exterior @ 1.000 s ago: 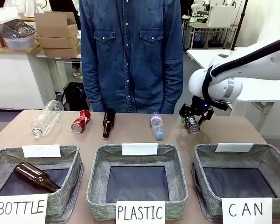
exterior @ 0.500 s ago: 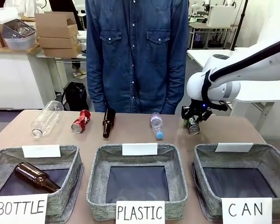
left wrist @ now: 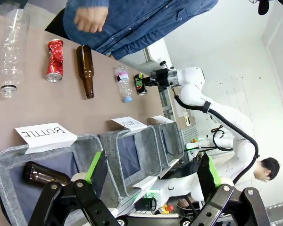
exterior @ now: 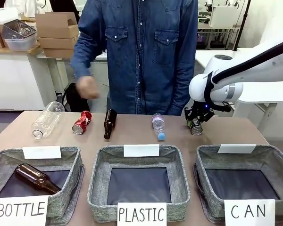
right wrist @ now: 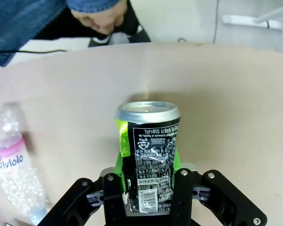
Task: Sort the can waste into the basket.
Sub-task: Pick up the can waste from the table and place it in the right Fabric basket.
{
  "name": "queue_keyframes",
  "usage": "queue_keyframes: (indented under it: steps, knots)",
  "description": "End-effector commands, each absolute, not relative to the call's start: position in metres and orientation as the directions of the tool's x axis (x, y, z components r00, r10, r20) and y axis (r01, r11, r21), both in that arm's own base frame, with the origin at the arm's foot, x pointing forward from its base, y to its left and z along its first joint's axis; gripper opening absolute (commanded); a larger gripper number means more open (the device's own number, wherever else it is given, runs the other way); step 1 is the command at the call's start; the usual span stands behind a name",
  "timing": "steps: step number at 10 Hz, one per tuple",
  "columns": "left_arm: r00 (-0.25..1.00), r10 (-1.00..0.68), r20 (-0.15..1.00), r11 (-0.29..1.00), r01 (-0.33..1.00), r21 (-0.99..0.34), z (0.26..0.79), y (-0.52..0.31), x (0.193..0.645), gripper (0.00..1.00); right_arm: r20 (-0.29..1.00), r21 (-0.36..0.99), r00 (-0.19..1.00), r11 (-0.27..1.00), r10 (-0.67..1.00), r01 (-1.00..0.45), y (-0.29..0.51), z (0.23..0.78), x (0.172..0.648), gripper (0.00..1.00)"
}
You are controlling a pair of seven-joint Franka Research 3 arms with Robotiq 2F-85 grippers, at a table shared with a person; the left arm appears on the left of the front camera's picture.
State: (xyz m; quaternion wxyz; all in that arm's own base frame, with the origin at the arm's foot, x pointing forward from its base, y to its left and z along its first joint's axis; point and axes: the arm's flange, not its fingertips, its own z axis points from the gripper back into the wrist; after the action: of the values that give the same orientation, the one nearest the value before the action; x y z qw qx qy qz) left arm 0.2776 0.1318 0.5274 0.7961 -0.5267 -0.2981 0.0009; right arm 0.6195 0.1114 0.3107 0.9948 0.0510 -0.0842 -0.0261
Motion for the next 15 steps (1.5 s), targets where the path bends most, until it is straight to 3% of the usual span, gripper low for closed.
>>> queue_keyframes:
  steps: [1,3,5,6,7,9,10,11,12,15]
  knots:
    - [0.812,0.315,0.492,0.439,0.336,-0.834,0.527,0.13,0.277,1.0,0.179,0.083,0.98,0.994,-0.09,0.076,0.112,0.31,0.62,0.33]
    - [0.812,0.315,0.492,0.439,0.336,-0.834,0.527,0.13,0.277,1.0,0.18,0.139,0.983,0.99,-0.029,0.004,0.093,0.349,0.59,0.33]
    - [0.812,0.315,0.492,0.439,0.336,-0.834,0.527,0.13,0.277,1.0,0.139,0.24,0.98,0.955,0.144,-0.174,0.062,0.424,0.507,0.33]
    - [0.812,0.315,0.492,0.439,0.336,-0.834,0.527,0.13,0.277,1.0,0.039,0.281,0.958,0.917,0.284,-0.284,0.054,0.445,0.463,0.33]
    - [0.812,0.315,0.492,0.439,0.336,-0.834,0.527,0.13,0.277,1.0,-0.03,0.281,0.898,0.866,0.439,-0.414,0.047,0.458,0.424,0.33]
    - [0.812,0.315,0.492,0.439,0.336,-0.834,0.527,0.13,0.277,1.0,-0.088,0.438,0.618,0.588,0.781,-0.68,0.04,0.467,0.364,0.33]
    - [0.812,0.315,0.492,0.439,0.336,-0.834,0.527,0.13,0.277,1.0,-0.117,0.414,0.446,0.452,0.887,-0.79,0.037,0.457,0.348,0.33]
    - [0.812,0.315,0.492,0.439,0.336,-0.834,0.527,0.13,0.277,1.0,-0.125,0.392,0.371,0.389,0.92,-0.834,0.038,0.448,0.339,0.33]
    - [0.812,0.315,0.492,0.439,0.336,-0.834,0.527,0.13,0.277,1.0,-0.102,0.398,0.328,0.34,0.939,-0.852,0.039,0.445,0.334,0.33]
    - [0.812,0.315,0.492,0.439,0.336,-0.834,0.527,0.13,0.277,1.0,-0.055,0.399,0.349,0.341,0.936,-0.851,0.038,0.443,0.331,0.33]
